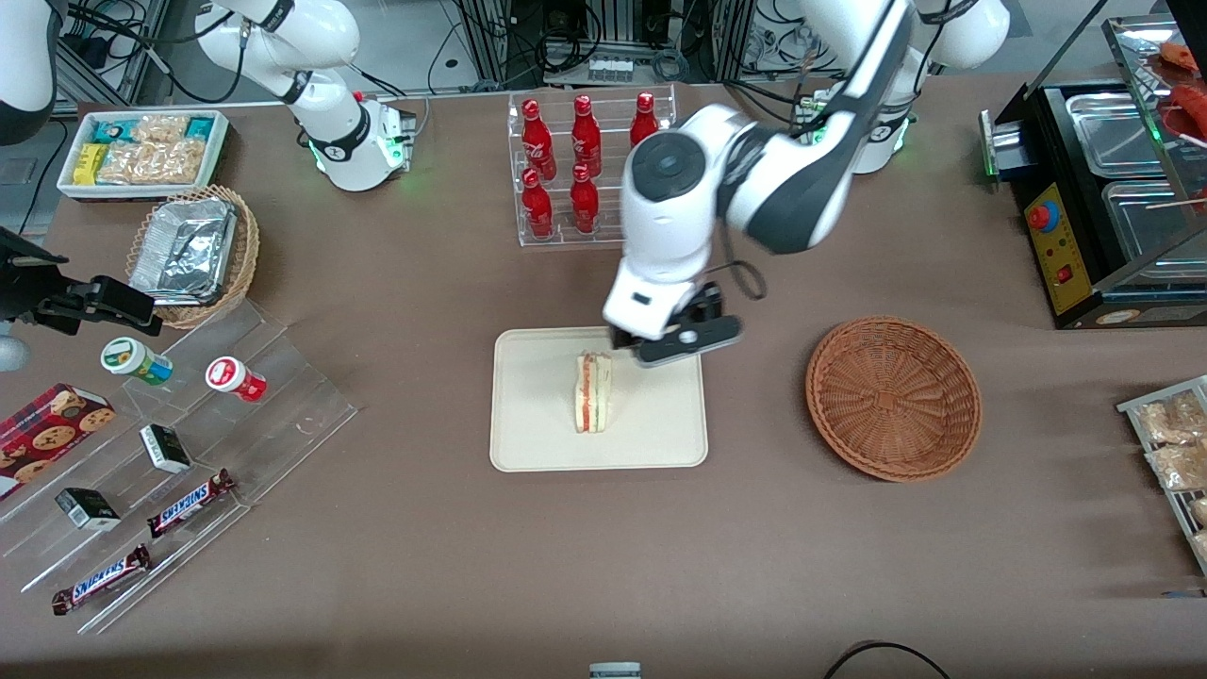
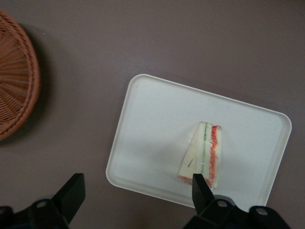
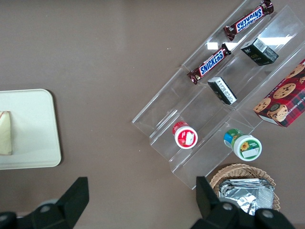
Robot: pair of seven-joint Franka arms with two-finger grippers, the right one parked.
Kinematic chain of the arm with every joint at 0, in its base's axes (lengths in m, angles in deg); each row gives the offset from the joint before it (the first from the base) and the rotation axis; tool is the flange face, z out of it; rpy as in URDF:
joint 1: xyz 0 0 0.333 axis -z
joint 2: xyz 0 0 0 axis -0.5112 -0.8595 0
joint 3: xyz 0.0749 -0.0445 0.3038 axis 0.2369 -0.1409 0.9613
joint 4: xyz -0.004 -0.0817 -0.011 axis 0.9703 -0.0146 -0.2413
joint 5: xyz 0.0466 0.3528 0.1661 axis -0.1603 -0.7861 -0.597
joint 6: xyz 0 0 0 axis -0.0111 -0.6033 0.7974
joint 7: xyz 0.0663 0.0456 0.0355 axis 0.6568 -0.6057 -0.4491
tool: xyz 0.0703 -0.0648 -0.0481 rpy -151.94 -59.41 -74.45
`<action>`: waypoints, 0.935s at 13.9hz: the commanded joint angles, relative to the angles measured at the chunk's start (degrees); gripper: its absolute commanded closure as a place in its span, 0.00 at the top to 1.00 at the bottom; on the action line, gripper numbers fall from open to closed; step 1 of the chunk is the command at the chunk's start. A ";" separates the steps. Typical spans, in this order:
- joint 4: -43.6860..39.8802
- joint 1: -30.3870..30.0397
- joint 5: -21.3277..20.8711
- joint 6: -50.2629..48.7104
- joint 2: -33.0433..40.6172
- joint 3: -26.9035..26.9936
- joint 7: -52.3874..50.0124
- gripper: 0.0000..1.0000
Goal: Place sandwich from basket to tray
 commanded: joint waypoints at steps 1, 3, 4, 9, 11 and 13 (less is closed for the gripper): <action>1.98 0.32 -0.68 -3.75 4.09 3.65 -1.00 0.99; 2.16 0.23 -0.59 -6.39 6.46 6.64 1.36 0.99; 2.16 0.23 0.02 -7.19 7.26 8.22 3.03 0.99; 2.25 0.23 0.46 -10.80 10.51 17.35 12.07 0.99; 2.34 0.15 1.60 -12.46 11.48 20.08 16.11 0.99; 2.25 0.06 2.65 -14.13 12.62 23.16 22.43 0.99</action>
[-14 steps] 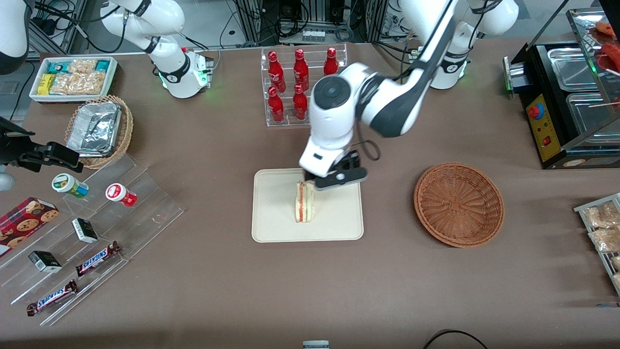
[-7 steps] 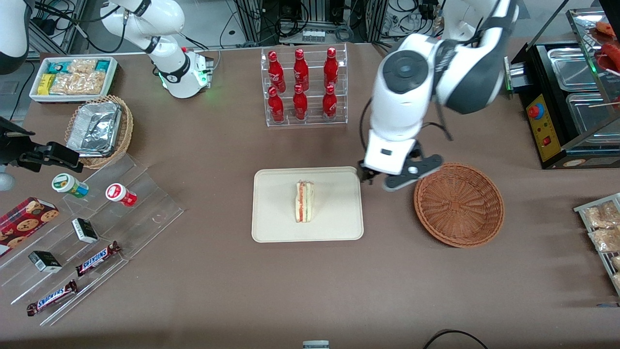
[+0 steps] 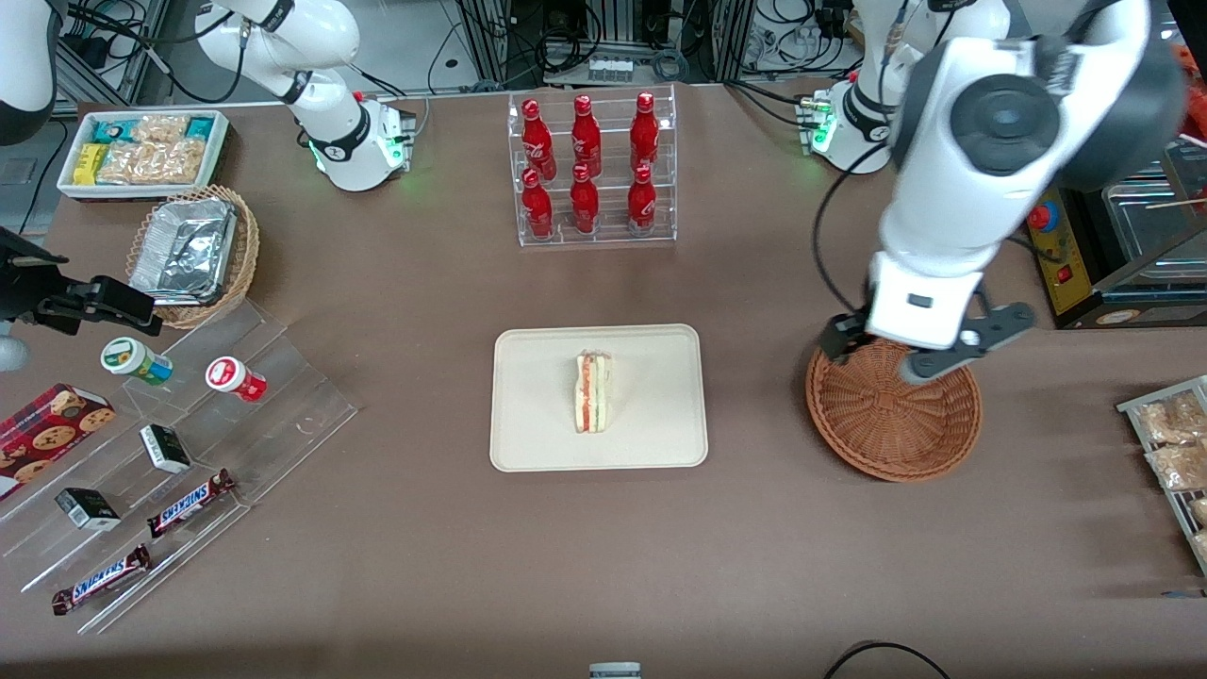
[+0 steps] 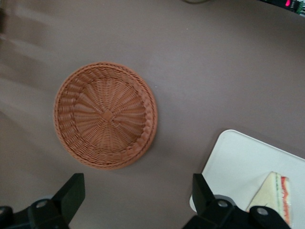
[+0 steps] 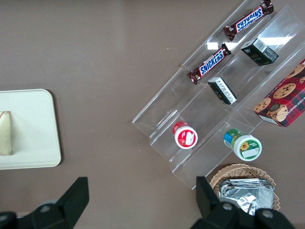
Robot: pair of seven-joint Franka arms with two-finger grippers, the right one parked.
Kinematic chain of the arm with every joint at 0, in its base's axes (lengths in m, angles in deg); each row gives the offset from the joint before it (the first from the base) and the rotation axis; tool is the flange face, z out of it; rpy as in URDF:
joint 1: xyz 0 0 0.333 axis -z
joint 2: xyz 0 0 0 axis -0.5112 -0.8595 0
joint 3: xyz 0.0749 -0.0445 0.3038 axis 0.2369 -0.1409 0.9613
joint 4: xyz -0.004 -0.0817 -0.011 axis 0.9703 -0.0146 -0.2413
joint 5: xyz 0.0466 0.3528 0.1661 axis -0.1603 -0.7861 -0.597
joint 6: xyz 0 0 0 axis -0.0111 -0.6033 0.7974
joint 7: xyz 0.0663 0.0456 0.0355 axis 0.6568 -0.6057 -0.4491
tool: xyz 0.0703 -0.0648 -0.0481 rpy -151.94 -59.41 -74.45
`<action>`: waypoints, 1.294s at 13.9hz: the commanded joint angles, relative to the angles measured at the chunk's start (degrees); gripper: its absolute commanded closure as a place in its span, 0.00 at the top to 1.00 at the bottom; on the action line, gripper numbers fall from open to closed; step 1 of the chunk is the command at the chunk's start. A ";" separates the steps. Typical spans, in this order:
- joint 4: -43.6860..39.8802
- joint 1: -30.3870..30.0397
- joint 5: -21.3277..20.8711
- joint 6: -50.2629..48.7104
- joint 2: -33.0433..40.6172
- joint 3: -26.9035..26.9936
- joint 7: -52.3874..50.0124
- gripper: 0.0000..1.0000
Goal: Place sandwich from basket to tray
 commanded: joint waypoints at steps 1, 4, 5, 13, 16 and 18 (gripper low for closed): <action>1.39 0.47 1.80 -2.65 3.00 3.50 7.81 0.99; 0.00 -15.47 3.04 -5.81 4.92 -8.03 13.53 0.99; -0.01 -19.09 2.95 -6.78 5.72 -10.35 14.77 0.99; 1.13 -43.63 2.69 -17.06 11.88 -27.66 41.92 0.99; 5.50 -43.74 1.38 -16.99 16.34 -28.04 41.94 0.99; 6.76 -43.48 0.23 -16.54 17.68 -27.86 41.94 0.99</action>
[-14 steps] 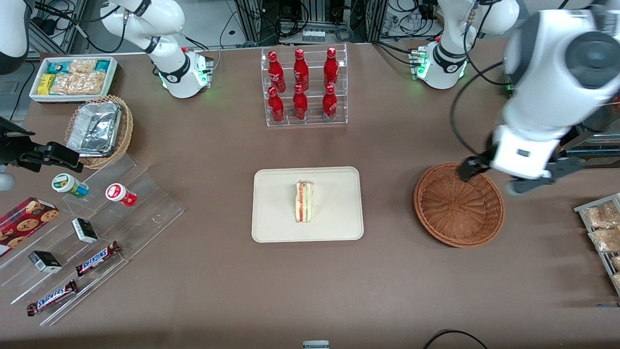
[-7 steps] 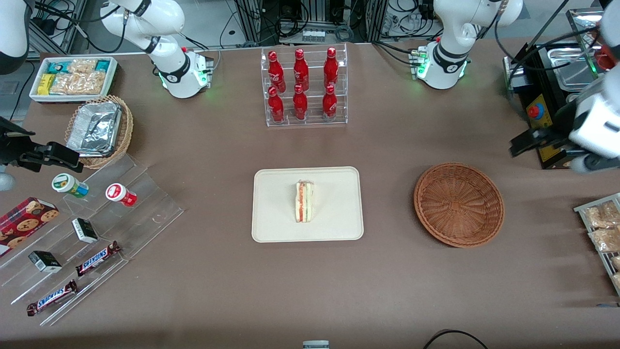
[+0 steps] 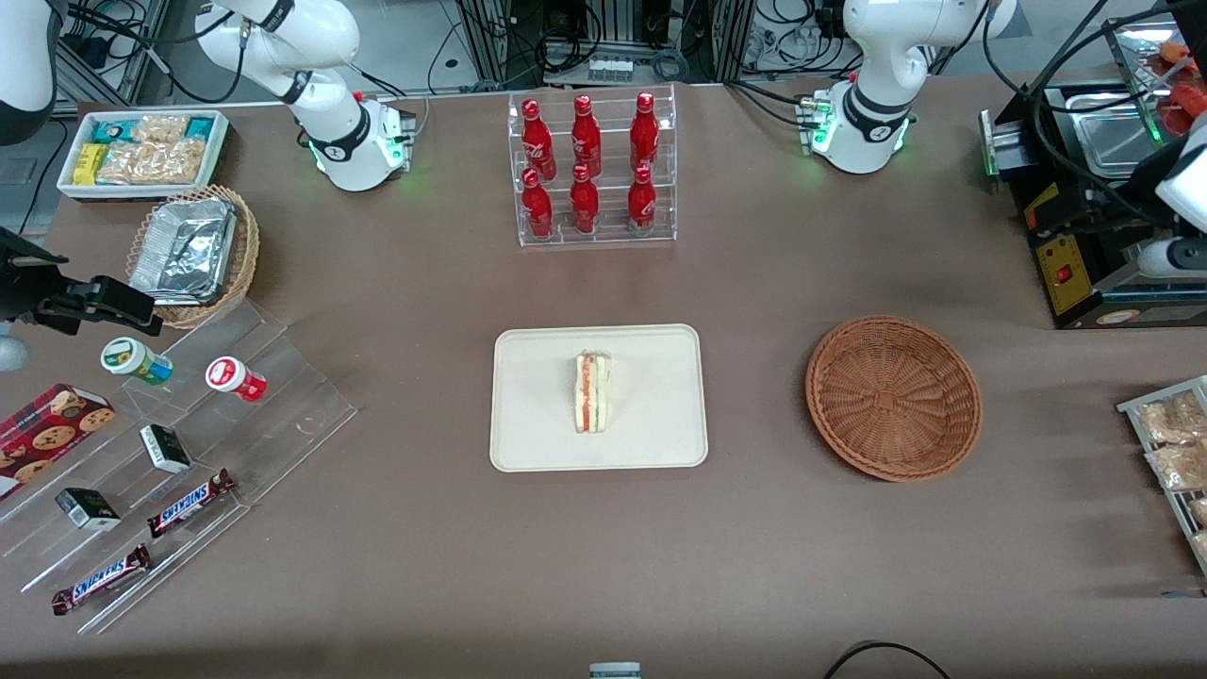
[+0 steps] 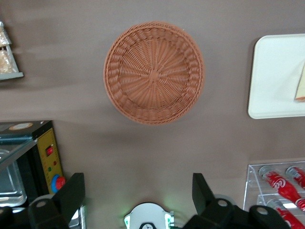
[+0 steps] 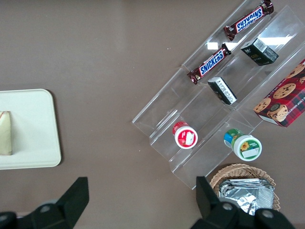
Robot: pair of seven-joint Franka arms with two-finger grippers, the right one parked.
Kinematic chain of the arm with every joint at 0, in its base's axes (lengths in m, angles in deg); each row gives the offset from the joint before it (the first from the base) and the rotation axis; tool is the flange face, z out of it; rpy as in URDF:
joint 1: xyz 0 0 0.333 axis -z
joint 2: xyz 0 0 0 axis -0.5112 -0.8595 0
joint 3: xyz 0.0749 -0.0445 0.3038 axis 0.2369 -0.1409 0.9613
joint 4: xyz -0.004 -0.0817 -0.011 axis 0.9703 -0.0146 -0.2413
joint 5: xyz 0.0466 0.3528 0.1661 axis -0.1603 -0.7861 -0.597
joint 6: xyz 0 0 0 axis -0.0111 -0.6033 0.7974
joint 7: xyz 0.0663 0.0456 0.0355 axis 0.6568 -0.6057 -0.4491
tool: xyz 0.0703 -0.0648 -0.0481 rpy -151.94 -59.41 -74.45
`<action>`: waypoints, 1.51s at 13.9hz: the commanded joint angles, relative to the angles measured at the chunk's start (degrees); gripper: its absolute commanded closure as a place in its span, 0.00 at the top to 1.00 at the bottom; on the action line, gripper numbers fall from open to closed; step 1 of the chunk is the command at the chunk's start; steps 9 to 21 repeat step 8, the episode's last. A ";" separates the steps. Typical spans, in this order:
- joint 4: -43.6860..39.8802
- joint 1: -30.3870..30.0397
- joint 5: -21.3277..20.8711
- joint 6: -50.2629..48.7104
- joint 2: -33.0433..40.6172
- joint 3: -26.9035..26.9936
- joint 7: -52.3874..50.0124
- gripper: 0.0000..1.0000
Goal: Place sandwich from basket to tray
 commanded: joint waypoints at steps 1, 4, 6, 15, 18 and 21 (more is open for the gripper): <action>3.67 -0.43 -1.22 0.68 3.71 -0.82 0.91 0.99; 1.22 2.28 -1.92 0.41 1.35 -0.29 0.65 0.99; 0.42 2.38 -2.19 0.32 0.99 -0.20 1.00 0.99; 0.42 2.21 -2.10 0.23 1.07 -0.20 1.26 0.99; 0.42 2.21 -2.10 0.23 1.07 -0.20 1.26 0.99; 0.42 2.21 -2.10 0.23 1.07 -0.20 1.26 0.99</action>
